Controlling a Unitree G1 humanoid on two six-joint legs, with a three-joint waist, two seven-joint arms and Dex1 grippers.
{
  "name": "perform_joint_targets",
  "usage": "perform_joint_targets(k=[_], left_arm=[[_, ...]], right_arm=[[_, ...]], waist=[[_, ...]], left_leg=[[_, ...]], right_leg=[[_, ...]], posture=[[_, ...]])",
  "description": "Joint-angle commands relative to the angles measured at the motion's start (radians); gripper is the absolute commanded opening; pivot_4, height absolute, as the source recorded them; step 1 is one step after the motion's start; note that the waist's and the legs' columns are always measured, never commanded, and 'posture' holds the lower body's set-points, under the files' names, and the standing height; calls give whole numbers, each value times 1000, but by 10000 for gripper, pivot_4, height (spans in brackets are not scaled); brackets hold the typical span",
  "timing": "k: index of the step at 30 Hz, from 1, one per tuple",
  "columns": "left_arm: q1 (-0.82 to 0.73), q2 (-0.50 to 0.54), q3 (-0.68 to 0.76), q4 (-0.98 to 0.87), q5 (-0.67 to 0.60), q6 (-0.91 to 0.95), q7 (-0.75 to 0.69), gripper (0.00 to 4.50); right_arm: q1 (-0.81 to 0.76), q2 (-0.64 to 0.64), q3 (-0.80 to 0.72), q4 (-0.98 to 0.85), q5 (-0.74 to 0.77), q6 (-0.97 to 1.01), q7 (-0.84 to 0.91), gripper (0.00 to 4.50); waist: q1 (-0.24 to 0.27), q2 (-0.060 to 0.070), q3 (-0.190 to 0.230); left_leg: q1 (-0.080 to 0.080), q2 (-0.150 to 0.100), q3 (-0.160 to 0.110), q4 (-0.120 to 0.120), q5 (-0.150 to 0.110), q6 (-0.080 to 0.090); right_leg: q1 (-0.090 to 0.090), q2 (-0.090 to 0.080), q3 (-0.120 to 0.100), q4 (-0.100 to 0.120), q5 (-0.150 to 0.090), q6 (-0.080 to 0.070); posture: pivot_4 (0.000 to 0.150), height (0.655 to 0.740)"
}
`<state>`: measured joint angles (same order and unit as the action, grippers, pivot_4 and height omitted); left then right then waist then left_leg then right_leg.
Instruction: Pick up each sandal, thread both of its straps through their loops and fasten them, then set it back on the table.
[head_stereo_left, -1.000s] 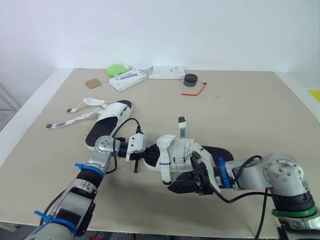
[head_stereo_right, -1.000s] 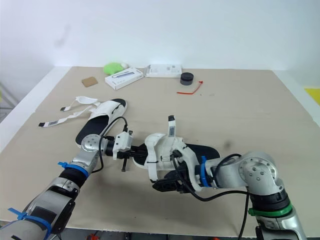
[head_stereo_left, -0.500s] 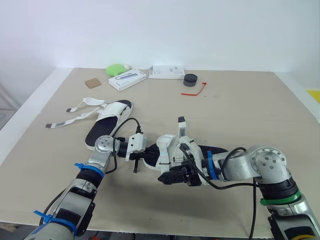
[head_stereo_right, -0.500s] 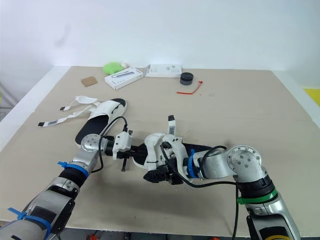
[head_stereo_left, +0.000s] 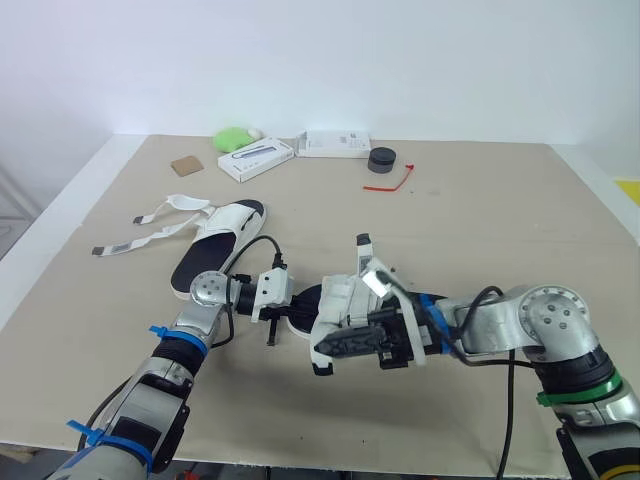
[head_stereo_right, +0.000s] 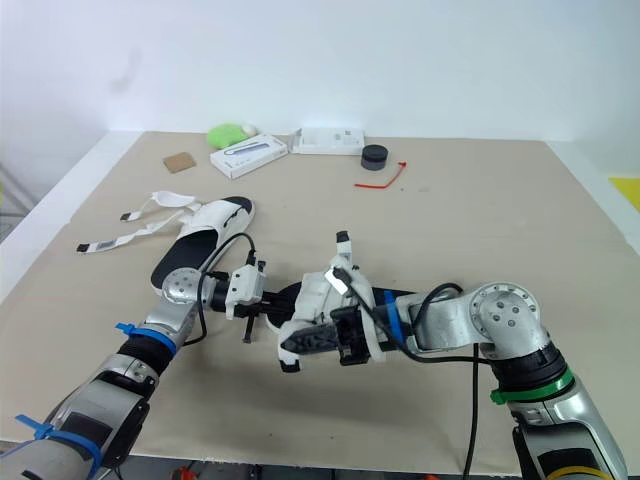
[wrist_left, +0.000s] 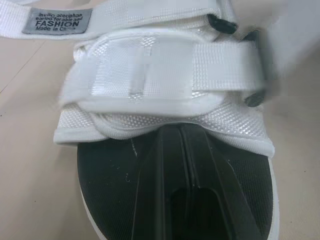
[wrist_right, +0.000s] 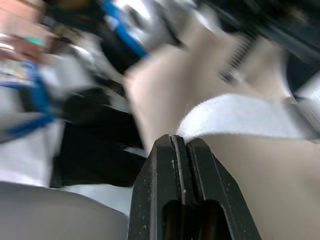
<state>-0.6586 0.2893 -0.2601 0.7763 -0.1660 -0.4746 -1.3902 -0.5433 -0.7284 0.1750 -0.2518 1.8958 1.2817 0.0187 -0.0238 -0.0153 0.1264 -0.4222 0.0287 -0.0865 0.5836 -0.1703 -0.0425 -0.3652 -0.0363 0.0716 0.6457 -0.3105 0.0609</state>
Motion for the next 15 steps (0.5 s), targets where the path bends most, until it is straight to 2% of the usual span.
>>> perform_joint_targets(k=[1, 7, 11, 15], left_arm=[[84, 32, -111, 140, 159, 54, -7, 0], [81, 27, -110, 144, 158, 55, -6, 0], [85, 25, -110, 142, 156, 56, -1, 0], [90, 29, -112, 139, 154, 56, 3, 0]], right_arm=[[-96, 36, -93, -37, 76, -87, 119, 1094], [-208, 136, -75, 169, 76, -201, -204, 1094], [-182, 180, -98, 250, 70, -262, -391, 1094], [-129, 188, -121, 249, 76, -276, -475, 1094]], waist=[[0, 1, 3], [1, 2, 7], [1, 2, 11], [0, 2, 12]], left_leg=[[0, 0, 0, 0, 0, 0], [-1, 0, 0, 0, 1, 1], [-1, 0, 0, 0, 3, 4], [-1, 1, 0, 0, 5, 9]], right_leg=[[0, 0, 0, 0, 0, 0], [-1, 1, 0, 0, 1, 0], [-1, 1, 0, 0, 4, 0], [-2, 1, 0, 0, 7, -1]], posture=[[1500, 7400], [1500, 7400], [1500, 7400], [1500, 7400]])
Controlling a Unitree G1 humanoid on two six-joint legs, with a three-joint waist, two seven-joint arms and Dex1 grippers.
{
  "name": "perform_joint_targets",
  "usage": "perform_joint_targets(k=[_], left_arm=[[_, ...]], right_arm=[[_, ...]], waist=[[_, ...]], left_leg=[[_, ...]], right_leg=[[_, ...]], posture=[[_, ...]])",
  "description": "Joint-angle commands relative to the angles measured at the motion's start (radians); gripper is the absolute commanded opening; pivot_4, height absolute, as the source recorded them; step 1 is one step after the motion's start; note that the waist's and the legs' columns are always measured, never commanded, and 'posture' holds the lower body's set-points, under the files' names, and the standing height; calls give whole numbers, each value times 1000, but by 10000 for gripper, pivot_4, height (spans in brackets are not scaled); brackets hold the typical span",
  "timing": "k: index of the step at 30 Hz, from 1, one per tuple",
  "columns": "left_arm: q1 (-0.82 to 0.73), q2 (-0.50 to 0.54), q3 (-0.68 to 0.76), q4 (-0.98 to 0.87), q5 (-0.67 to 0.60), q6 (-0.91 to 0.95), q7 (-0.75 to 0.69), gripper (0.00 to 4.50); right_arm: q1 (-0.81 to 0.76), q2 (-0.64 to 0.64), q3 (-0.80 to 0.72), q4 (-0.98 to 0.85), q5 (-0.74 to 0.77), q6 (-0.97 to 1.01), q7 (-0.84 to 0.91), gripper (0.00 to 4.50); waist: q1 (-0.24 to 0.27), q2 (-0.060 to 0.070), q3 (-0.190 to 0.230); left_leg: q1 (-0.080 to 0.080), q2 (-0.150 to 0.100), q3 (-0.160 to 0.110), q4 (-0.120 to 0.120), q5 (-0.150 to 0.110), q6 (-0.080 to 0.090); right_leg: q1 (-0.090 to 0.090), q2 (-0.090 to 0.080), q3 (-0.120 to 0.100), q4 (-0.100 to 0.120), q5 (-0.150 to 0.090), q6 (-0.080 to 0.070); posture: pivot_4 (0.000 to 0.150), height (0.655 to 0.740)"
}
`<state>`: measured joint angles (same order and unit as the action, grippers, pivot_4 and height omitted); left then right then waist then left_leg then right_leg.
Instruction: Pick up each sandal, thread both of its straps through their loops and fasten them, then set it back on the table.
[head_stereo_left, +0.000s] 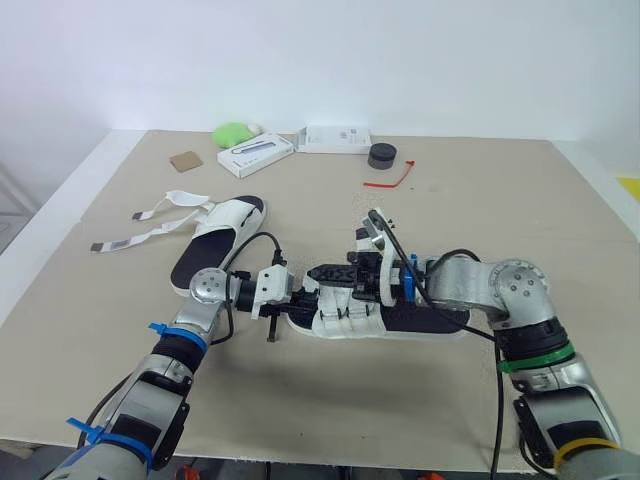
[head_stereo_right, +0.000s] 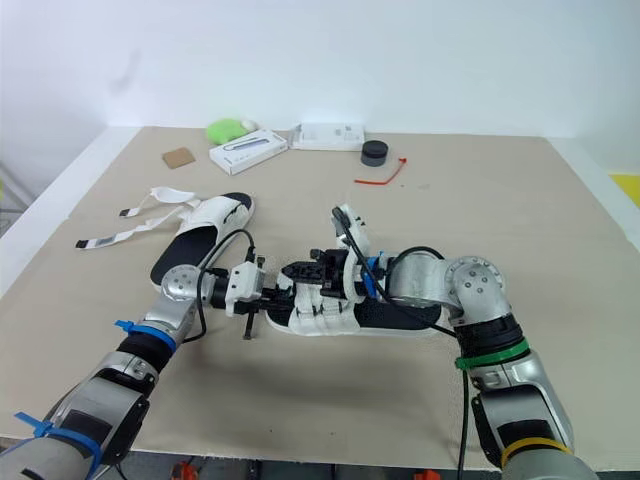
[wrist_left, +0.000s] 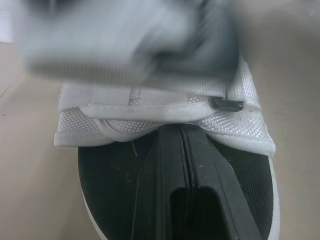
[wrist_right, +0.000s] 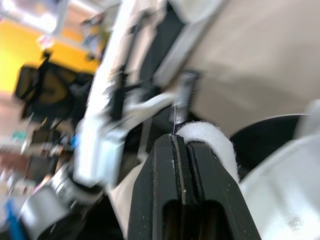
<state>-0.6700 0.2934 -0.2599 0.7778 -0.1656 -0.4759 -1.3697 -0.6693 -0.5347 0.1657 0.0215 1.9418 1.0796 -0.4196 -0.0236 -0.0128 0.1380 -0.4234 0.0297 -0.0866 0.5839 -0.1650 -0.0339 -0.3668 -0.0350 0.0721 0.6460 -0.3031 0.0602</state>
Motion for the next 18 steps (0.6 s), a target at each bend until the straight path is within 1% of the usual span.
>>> perform_joint_targets(k=[1, 7, 12, 18], left_arm=[[103, 26, -112, 137, 153, 57, -17, 0], [104, 33, -111, 140, 153, 56, -18, 0], [94, 29, -112, 148, 154, 57, -21, 0], [83, 21, -112, 155, 151, 59, -22, 0]], right_arm=[[12, -12, -125, -39, 30, -85, -53, 1094], [72, -42, -187, -103, 30, -81, -127, 1094], [99, -56, -132, -89, 30, -95, -264, 1094], [84, -22, -117, -58, 25, -99, -279, 1094]], waist=[[0, 0, 0], [0, 1, 0], [0, 1, 0], [0, 1, 0]], left_leg=[[0, 0, 0, 0, 0, 0], [0, 1, 1, 0, 0, 0], [0, 1, 1, 0, 0, 1], [0, 0, 2, 0, 1, 1]], right_leg=[[0, 0, 0, 0, 0, 0], [0, 0, 0, 0, 1, -1], [0, -1, 0, 0, 1, -1], [0, -3, 0, 0, 1, -1]], posture=[[1500, 7400], [1500, 7400], [1500, 7400], [1500, 7400]])
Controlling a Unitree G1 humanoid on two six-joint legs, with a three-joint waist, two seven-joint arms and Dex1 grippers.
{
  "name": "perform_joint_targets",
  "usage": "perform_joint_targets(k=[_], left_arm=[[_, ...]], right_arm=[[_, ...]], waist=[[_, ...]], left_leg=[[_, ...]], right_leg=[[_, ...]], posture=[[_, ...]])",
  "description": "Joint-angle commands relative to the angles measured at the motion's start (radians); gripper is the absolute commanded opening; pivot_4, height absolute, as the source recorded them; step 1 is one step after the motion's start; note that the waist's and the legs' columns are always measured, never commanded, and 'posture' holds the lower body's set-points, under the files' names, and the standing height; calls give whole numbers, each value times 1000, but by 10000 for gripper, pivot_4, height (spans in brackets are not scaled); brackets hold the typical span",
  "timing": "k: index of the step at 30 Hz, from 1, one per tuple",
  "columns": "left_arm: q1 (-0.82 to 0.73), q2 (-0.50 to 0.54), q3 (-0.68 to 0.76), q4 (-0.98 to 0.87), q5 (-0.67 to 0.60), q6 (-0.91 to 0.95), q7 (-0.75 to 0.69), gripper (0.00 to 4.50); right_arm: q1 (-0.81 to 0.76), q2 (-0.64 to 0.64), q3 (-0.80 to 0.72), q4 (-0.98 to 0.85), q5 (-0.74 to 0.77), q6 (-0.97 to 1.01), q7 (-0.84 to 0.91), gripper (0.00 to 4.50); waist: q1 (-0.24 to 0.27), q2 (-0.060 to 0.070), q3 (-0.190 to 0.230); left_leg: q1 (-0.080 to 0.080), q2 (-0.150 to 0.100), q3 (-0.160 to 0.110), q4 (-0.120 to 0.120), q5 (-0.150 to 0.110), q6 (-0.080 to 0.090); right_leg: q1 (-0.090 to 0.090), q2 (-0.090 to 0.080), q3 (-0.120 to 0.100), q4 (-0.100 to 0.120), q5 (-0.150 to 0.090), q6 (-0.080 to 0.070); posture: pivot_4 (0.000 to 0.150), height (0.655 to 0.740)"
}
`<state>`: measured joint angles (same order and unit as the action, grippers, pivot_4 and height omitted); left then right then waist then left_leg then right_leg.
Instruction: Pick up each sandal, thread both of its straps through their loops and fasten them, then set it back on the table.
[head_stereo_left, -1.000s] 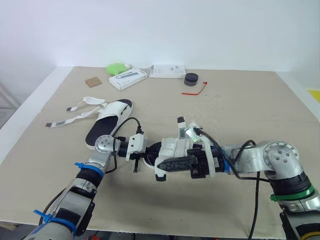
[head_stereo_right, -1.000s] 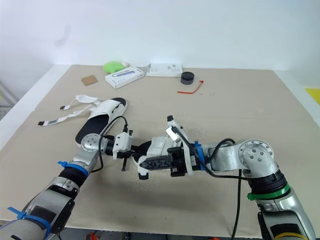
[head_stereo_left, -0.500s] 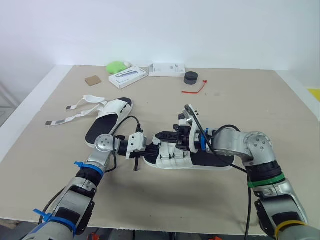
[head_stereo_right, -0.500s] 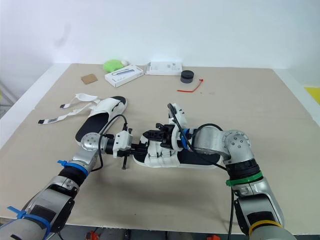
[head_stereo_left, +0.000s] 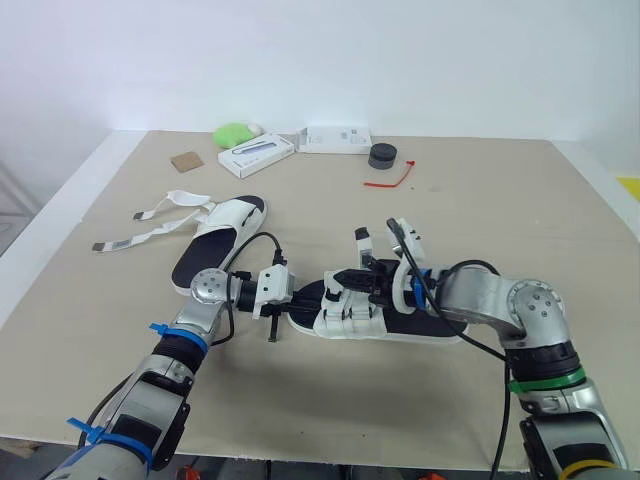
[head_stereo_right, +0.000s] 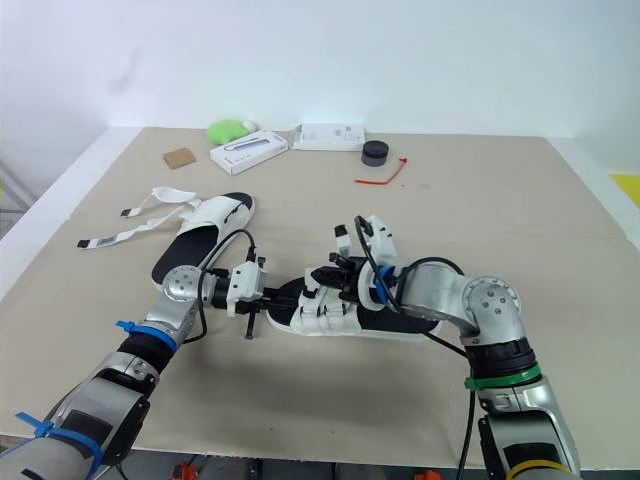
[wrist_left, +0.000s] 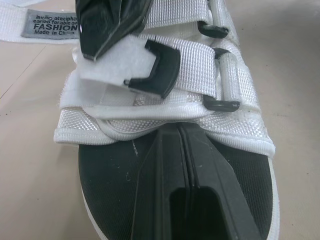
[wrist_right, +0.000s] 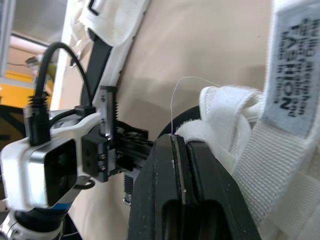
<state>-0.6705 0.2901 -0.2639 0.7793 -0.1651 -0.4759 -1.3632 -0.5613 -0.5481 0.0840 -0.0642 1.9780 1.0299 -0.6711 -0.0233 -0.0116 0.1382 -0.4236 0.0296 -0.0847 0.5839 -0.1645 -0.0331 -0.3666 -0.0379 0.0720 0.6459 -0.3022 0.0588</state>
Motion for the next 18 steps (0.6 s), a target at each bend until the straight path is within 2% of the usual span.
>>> perform_joint_targets(k=[1, 12, 18], left_arm=[[82, 23, -108, 155, 150, 59, -28, 0], [100, 23, -106, 149, 143, 65, -24, 0], [102, 22, -104, 146, 141, 69, -20, 0]], right_arm=[[-33, -3, -36, 39, -18, -47, -17, 1094], [-106, 54, -56, 42, -6, 30, 158, 1094], [-92, 48, -40, 111, -60, 9, 123, 1094]], waist=[[0, 0, 0], [0, 1, 0], [0, 1, 0]], left_leg=[[0, 0, 0, 0, 0, 0], [0, 1, 0, 0, 1, 1], [0, 2, 1, 0, 1, 1]], right_leg=[[0, 0, 0, 0, 0, 0], [0, -1, 0, 0, 0, 0], [0, -1, 0, 0, 0, 0]], posture=[[1500, 7400], [1500, 7400], [1500, 7400]])
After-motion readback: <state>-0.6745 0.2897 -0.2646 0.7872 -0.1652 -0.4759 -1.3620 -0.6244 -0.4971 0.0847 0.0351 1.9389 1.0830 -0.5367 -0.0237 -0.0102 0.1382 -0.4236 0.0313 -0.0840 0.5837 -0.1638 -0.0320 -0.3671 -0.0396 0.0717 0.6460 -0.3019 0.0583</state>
